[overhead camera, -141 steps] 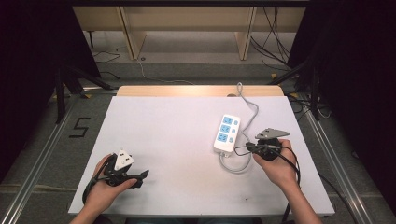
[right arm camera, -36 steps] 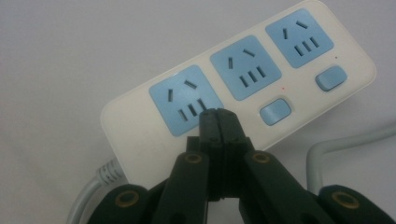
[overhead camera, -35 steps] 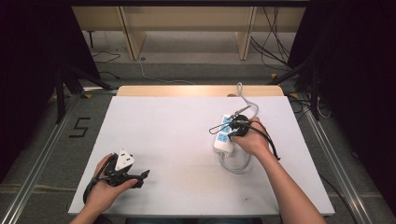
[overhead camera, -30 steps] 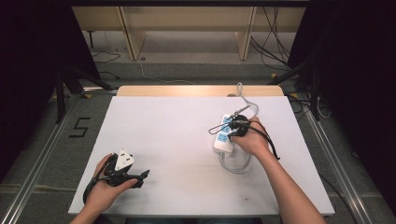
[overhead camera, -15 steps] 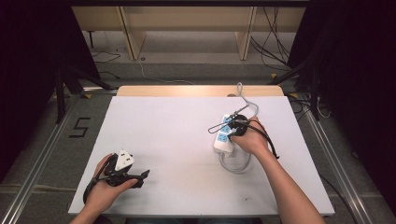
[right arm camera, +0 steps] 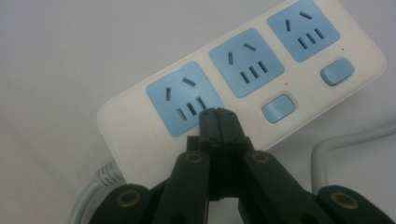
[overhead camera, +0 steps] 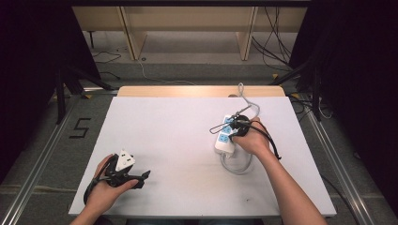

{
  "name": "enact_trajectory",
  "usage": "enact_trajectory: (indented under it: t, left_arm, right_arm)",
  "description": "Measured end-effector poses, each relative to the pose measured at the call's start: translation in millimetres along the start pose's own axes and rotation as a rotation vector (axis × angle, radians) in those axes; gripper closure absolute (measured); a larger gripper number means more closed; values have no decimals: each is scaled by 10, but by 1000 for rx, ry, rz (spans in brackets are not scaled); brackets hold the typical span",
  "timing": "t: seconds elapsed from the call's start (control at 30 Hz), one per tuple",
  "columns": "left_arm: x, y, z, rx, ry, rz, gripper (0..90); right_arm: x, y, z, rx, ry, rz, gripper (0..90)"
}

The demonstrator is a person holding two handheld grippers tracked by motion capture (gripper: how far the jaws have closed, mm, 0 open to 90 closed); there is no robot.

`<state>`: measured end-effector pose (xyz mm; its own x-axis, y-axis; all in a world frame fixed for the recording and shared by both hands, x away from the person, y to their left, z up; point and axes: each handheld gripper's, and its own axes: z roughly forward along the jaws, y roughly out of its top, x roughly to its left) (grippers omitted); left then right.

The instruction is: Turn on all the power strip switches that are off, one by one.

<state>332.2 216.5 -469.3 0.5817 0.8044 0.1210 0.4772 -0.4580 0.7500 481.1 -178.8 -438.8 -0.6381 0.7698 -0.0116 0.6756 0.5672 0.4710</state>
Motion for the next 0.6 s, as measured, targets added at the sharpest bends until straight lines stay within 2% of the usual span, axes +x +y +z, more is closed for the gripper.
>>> enact_trajectory:
  t: [0.1, 0.17, 0.33, 0.5, 0.6]
  left_arm:
    - [-2, 0, 1, 2, -1, 1, 160]
    - [-1, 0, 0, 2, -1, 0, 160]
    - [2, 0, -1, 0, 1, 2, 160]
    - [-7, 3, -5, 3, -2, 5, 160]
    - [-6, 3, -6, 3, -2, 4, 160]
  right_arm:
    - [-21, 9, -18, -10, -25, 0, 900]
    - [-40, 14, -24, -32, -18, 15, 900]
    - [-33, 64, -57, -37, -18, 13, 900]
    - [-75, 128, -121, -60, -29, 19, 900]
    - [-115, 171, -140, -57, -41, 25, 900]
